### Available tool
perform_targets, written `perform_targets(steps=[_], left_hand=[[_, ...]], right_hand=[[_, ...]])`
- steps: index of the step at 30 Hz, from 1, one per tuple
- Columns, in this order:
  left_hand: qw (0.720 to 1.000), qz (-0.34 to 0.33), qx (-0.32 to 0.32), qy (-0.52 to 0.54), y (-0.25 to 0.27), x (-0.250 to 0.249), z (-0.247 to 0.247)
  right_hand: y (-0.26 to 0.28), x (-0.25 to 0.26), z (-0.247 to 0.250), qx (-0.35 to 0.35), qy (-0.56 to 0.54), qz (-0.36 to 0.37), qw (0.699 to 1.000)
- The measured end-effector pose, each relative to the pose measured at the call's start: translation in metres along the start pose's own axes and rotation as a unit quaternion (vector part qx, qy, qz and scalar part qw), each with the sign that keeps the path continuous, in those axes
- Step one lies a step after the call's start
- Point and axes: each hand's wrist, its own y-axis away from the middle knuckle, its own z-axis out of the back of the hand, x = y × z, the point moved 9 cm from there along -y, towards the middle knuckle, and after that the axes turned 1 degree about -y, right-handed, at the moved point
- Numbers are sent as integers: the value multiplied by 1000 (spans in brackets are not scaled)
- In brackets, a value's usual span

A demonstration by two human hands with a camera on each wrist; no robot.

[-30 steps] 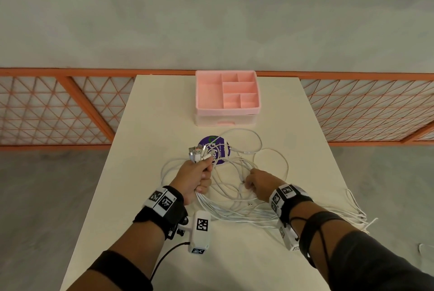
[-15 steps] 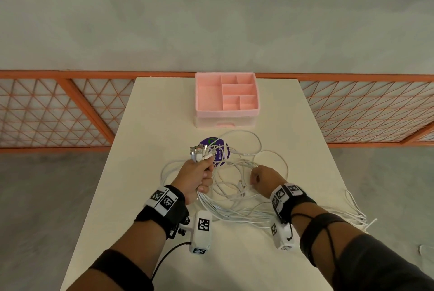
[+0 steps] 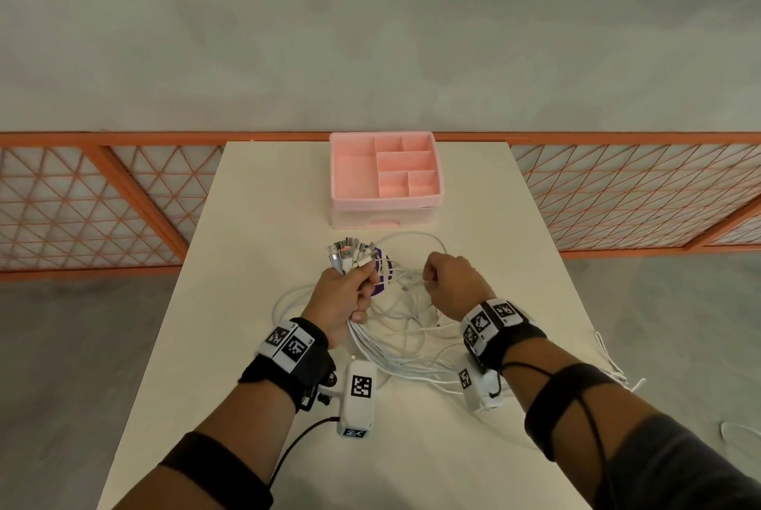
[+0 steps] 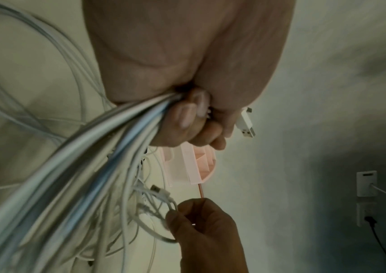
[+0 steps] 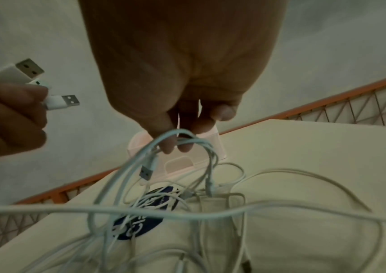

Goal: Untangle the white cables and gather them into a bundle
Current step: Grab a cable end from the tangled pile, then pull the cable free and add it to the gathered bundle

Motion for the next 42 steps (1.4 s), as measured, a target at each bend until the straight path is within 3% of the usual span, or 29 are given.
perform_targets(steps=[6, 11, 16, 20, 24, 32, 35, 38, 42], left_hand=[[997, -58, -40, 3, -2, -8, 1], [995, -71, -59, -35, -7, -3, -1], [995, -65, -64, -39, -9, 5, -4], [995, -85, -55, -11, -4, 1, -10], [993, -114, -31, -6, 0, -10, -18], [992, -124, -3, -38, -1, -13, -22], [993, -104, -15, -47, -4, -3, -15], [994, -82, -59, -46, -5, 8, 4], [993, -45, -111, -17, -9, 30, 33]], right_hand=[[7, 4, -13, 57, -174, -35, 982], [10, 9, -9, 35, -252, -48, 966], [8, 15, 4, 3, -414, -65, 908], [9, 22, 6, 24, -552, -84, 829], [9, 39, 15, 37, -576, -60, 814], [4, 54, 77, -41, -591, -6, 806], [0, 52, 116, -101, -609, 24, 786], [-2, 35, 173, -212, -646, 39, 732], [6, -9, 234, -360, -696, 15, 621]])
